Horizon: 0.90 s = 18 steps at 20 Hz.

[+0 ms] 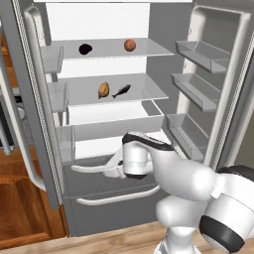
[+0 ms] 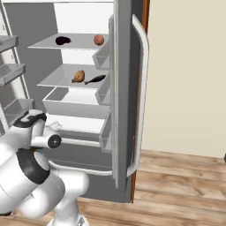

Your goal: Gather the onion and eggplant from the fridge and place them on a tray on the dining counter. Then gather the fish and chicken drumstick from the fridge and place them on the other tray.

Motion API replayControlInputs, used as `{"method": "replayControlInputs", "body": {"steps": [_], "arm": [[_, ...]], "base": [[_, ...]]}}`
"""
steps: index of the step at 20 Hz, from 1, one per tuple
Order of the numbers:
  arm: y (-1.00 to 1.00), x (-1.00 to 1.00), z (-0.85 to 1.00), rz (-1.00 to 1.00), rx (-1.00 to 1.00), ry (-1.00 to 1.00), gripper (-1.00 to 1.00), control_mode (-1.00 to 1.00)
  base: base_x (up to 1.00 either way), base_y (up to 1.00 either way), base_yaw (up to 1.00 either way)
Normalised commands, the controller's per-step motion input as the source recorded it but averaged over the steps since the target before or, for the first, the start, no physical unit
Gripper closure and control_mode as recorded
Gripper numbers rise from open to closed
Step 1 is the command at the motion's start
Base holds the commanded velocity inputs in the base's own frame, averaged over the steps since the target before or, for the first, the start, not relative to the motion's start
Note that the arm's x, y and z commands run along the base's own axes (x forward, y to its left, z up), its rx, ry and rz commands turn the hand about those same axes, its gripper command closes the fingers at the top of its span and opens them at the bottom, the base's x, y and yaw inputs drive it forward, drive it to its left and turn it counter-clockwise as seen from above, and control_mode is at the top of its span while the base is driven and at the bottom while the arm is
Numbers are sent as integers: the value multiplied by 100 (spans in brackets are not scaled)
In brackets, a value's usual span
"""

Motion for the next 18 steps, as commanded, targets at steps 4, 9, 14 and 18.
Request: {"method": "replayControlInputs", "body": {"steps": [4,9,14,18], "arm": [[-39,0,55,0,-31,0,100,-100],[-54,0,50,3,-31,9,100,-100],[-38,0,36,17,-33,15,100,-100],[-9,0,25,16,-53,27,100,-100]], "base": [[0,0,0],[0,0,0],[0,0,0],[0,0,0]]}}
